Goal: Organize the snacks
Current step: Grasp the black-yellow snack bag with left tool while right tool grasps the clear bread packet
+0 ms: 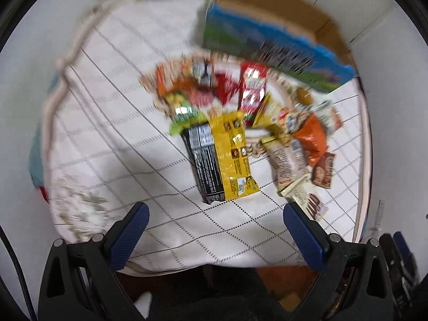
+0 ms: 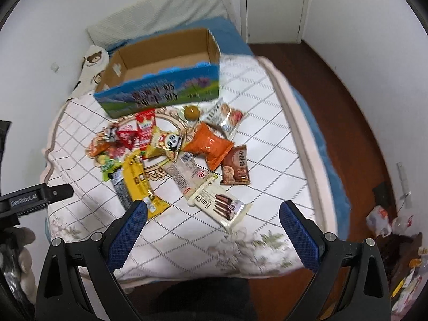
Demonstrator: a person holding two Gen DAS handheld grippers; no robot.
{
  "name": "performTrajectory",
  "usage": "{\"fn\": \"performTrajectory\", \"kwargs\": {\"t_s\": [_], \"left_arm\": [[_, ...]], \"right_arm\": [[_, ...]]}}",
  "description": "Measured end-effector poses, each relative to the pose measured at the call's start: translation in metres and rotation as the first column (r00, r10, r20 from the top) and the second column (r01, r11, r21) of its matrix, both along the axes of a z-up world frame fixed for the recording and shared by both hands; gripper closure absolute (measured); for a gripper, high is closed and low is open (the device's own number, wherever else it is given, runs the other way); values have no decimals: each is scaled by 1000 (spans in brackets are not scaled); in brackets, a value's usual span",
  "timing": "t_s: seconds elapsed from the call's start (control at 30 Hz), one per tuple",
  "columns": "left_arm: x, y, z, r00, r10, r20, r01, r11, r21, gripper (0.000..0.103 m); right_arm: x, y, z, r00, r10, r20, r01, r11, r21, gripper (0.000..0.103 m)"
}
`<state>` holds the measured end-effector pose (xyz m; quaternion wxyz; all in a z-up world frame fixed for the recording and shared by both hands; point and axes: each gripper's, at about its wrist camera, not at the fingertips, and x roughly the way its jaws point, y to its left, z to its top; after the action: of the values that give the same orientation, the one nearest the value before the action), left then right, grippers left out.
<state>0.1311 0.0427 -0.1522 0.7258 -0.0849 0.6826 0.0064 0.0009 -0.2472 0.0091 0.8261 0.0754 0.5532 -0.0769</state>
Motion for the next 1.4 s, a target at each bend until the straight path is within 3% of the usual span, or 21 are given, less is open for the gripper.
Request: {"fn": "performTrajectory", "kwargs": {"t_s": [0.2, 0.37, 0.5, 0.57, 0.6, 0.73, 0.83, 0.87, 0.9, 0.97, 1.03, 1.1, 1.17, 1.23, 1.4], "left_arm": [[45, -5, -101, 985, 59, -164, -78, 991, -109, 0], [63, -15, -173, 957, 66, -282, -113, 981, -155, 1], [64, -14, -188, 960, 118, -255, -152, 981, -118, 2], [60, -12, -187, 965, 122, -230, -148, 984, -101, 9], [59, -13, -185, 973, 98, -210, -116, 990, -75, 20], [54, -23, -175, 987, -71, -148, 78, 996, 40, 23], [49, -32, -173, 971, -199, -130, 219, 960, 172, 23], [45, -37, -173, 961, -248, -123, 270, 937, 223, 23], [42, -40, -174, 948, -295, -117, 316, 910, 267, 22], [35, -44, -174, 935, -336, -111, 354, 886, 300, 20], [33, -38, -179, 942, -315, -113, 334, 902, 273, 15], [37, -14, -191, 966, -208, -151, 232, 958, 167, 10], [39, 11, -206, 977, -91, -193, 103, 993, 53, 8], [39, 24, -213, 980, -27, -196, 27, 1000, 0, 8], [34, 12, -217, 987, -12, -158, 18, 999, 37, 10]], "right_arm": [[54, 1, -77, 993, 90, -78, -89, 996, 17, 2], [98, 22, -136, 964, 213, -160, -220, 975, -21, 2], [121, 35, -165, 931, 285, -226, -297, 955, -16, 3], [135, 43, -183, 909, 322, -264, -339, 941, -21, 3], [142, 47, -193, 897, 337, -286, -356, 934, -17, 3], [160, 58, -220, 862, 372, -344, -385, 922, 33, 5], [171, 65, -240, 838, 386, -386, -396, 916, 58, 8], [174, 67, -246, 830, 387, -401, -395, 916, 66, 10], [176, 68, -251, 826, 385, -411, -391, 917, 74, 16], [181, 68, -264, 821, 367, -437, -364, 927, 93, 28], [185, 66, -271, 831, 333, -446, -318, 942, 111, 32], [184, 64, -273, 833, 318, -453, -251, 947, 203, 37], [182, 60, -277, 829, 296, -474, -167, 941, 295, 37], [180, 57, -277, 834, 276, -478, -127, 939, 320, 37], [181, 66, -281, 828, 283, -485, -171, 950, 263, 27]]}}
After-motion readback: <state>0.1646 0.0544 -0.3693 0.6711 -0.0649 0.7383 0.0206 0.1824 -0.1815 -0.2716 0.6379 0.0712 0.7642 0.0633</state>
